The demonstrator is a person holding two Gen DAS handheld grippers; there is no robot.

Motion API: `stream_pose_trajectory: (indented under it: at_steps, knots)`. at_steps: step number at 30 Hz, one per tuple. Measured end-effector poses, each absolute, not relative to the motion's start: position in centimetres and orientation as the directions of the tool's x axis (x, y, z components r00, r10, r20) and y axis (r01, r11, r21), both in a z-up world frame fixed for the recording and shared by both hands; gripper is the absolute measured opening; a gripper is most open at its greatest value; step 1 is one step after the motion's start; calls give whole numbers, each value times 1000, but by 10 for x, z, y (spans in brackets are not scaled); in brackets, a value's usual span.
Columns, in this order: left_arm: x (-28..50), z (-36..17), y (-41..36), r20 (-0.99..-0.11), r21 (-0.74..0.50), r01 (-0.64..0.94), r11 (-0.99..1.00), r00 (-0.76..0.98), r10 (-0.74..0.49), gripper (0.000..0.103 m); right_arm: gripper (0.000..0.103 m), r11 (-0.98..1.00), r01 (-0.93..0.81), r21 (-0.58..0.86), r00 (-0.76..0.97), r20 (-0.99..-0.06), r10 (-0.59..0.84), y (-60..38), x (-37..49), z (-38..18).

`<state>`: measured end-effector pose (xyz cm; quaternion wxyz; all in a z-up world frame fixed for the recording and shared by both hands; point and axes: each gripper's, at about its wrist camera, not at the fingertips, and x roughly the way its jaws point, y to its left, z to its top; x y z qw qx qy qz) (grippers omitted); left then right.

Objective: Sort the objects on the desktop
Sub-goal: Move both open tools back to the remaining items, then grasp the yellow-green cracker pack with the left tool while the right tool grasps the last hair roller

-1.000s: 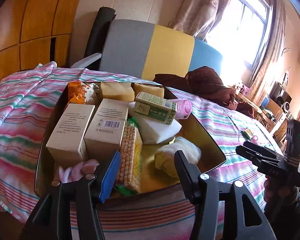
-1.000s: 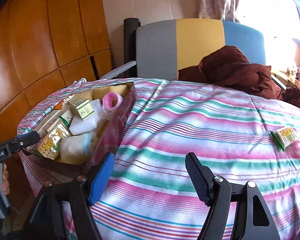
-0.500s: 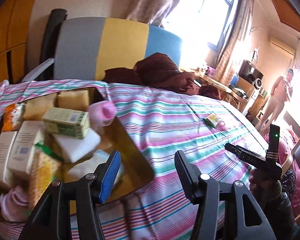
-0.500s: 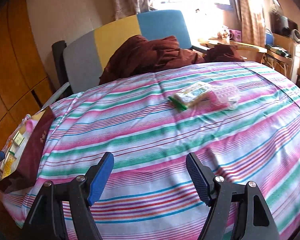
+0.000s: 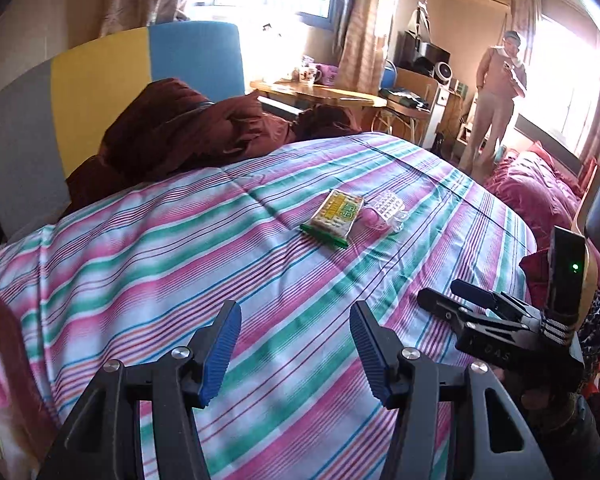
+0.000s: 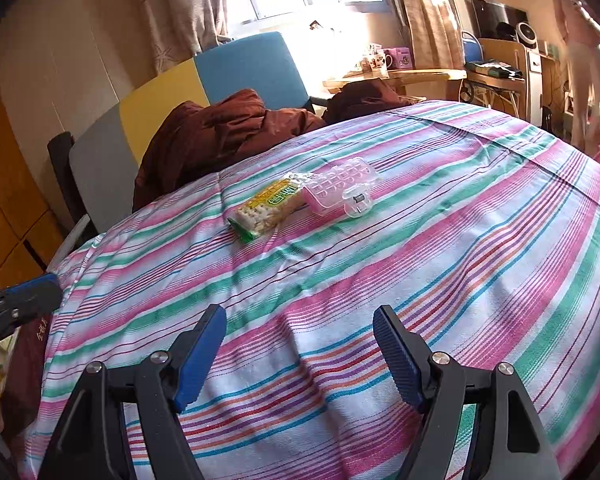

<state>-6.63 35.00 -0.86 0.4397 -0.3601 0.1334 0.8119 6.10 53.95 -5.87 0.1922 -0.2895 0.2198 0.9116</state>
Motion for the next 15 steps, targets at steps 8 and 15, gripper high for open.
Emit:
stream_pose_trajectory:
  at_steps: [8,15]
  knots:
    - [-96,-28,431,-746,-70,-871,-485,-277,606,58,79,-821,-431,375,-804,-572,161,547,65,-66]
    - [-108,-40,490,-758,-8,-926,-377,-240,606,64,83,-815,-375,442,-843,-529,101,552,67,-69]
